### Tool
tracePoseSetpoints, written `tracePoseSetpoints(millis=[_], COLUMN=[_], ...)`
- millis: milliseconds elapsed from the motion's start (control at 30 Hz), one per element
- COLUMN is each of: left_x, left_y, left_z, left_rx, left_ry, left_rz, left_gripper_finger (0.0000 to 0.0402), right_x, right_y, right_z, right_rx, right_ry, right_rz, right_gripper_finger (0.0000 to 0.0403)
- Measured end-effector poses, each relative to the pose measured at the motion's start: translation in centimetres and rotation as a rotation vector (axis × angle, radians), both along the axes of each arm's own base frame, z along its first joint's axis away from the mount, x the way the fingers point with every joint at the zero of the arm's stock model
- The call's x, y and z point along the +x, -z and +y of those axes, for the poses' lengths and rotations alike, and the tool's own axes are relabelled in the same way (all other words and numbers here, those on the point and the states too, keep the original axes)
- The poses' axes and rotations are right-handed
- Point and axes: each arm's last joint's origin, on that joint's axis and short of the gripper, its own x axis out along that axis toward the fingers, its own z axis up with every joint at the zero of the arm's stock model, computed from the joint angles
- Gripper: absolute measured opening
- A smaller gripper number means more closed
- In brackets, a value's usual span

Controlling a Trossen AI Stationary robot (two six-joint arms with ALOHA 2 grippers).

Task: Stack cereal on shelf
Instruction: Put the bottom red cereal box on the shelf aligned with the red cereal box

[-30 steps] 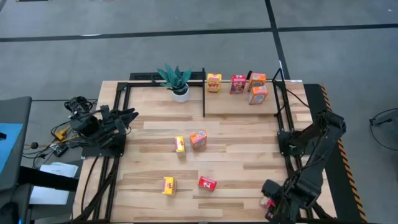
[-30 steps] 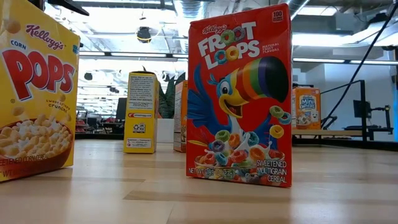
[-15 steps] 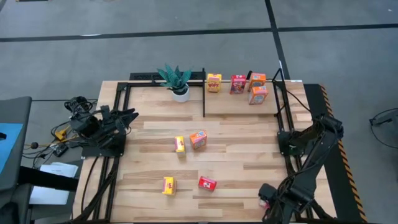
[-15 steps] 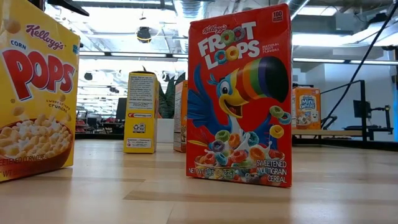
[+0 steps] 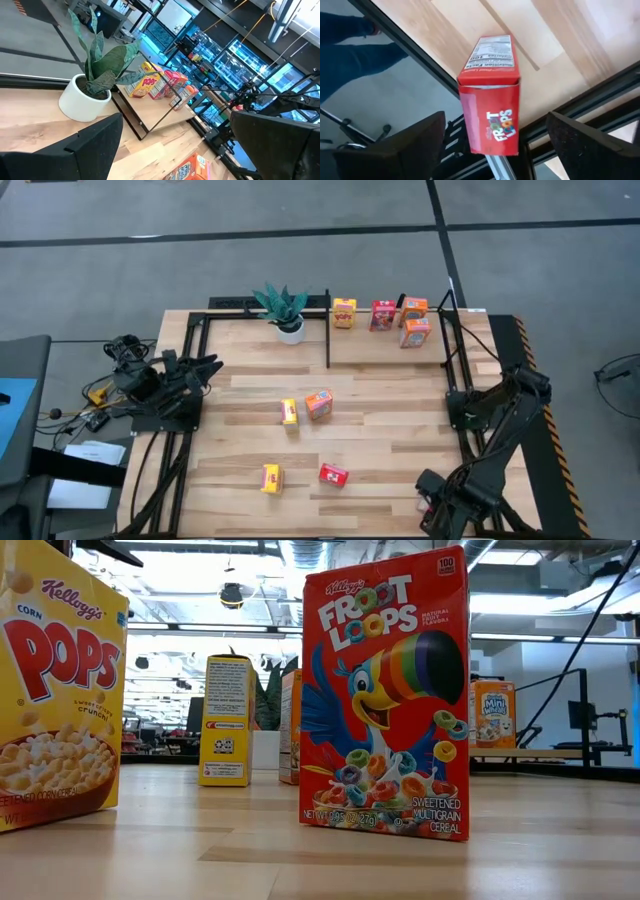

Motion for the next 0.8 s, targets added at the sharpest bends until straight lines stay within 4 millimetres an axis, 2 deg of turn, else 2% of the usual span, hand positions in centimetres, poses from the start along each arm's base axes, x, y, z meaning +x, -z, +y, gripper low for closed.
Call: tracePoseSetpoints(millis=[367, 800], left_x=[0.0, 0.0], left_y=[0.0, 0.0], left_z=[0.0, 0.0], left_rx=[-0.004, -0.004], left_ry=[0.008, 0.008], left_rz=[-0.005, -0.005], left_gripper_finger=[0.0359, 0.0359], right_x=[0.9, 1.2], right_y=[3.1, 3.2], right_z=[2.0, 2.1], right_rx=[-0.030, -0.006], right_ry=[-0.051, -0.071], right_rz=[0.011, -0.005], right_gripper_finger=[0.0352, 0.0233])
